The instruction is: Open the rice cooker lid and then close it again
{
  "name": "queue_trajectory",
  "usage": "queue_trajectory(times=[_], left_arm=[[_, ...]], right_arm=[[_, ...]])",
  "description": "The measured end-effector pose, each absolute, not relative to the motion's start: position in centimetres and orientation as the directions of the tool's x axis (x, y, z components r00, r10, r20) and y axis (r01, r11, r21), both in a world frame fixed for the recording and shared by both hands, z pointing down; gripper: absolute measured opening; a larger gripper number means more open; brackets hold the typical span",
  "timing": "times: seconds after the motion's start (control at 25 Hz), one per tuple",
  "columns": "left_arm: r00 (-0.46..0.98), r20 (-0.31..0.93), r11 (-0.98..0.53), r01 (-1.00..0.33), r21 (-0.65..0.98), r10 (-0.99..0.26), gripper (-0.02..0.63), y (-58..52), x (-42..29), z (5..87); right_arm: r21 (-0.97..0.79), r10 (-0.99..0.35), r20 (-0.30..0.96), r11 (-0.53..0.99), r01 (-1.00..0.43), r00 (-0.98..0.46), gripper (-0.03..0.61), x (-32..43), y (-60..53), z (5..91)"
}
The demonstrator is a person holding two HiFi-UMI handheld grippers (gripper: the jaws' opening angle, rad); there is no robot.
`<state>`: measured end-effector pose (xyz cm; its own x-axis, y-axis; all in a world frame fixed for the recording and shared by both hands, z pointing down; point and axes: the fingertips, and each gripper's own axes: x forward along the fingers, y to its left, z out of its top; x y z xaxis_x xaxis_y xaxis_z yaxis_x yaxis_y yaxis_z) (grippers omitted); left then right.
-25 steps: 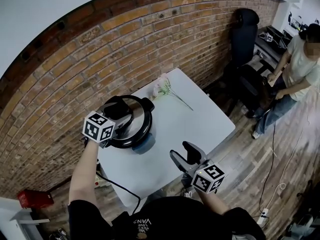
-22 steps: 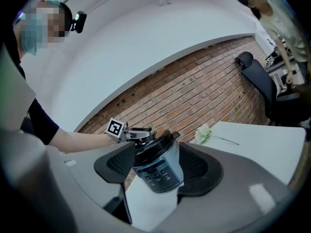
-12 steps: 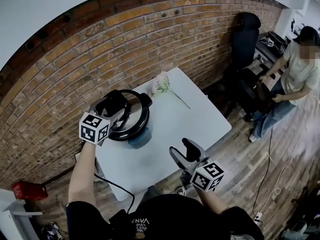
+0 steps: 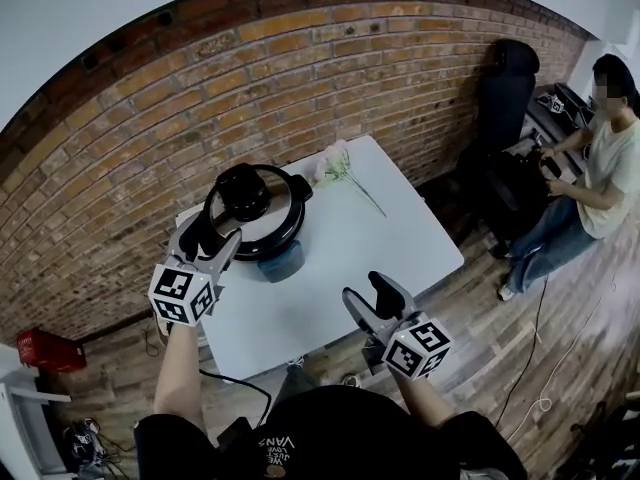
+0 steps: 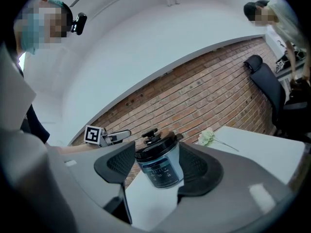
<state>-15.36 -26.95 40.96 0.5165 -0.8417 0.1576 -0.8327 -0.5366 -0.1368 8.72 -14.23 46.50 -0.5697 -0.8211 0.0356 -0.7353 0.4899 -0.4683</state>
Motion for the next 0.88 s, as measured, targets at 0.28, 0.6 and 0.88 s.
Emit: queue_trajectory(times=[0.28, 0.6, 0.88], left_arm=[[0.450, 0.097, -0.457, -0.885, -0.083, -0.888, 0.307, -20.1, -15.5, 42.0], [0.379, 0.083, -0.384, -0.922, -0.047, -0.922, 0.305, -13.6, -14.8, 44.8], [0.352, 0.087, -0.353, -0.936, 0.008, -0.932, 0.291, -10.1, -13.2, 47.2]], right_arm=[[-0.434, -0.800, 0.044, 0.525, -0.733, -0.599, 0.287, 9.7, -12.4, 46.6], [-0.404, -0.784, 0.077, 0.540, -0.738, -0.616, 0.287, 10.3, -10.4, 47.8], [-0.389, -0.770, 0.107, 0.550, -0.739, -0.629, 0.276, 10.3, -8.8, 49.0]])
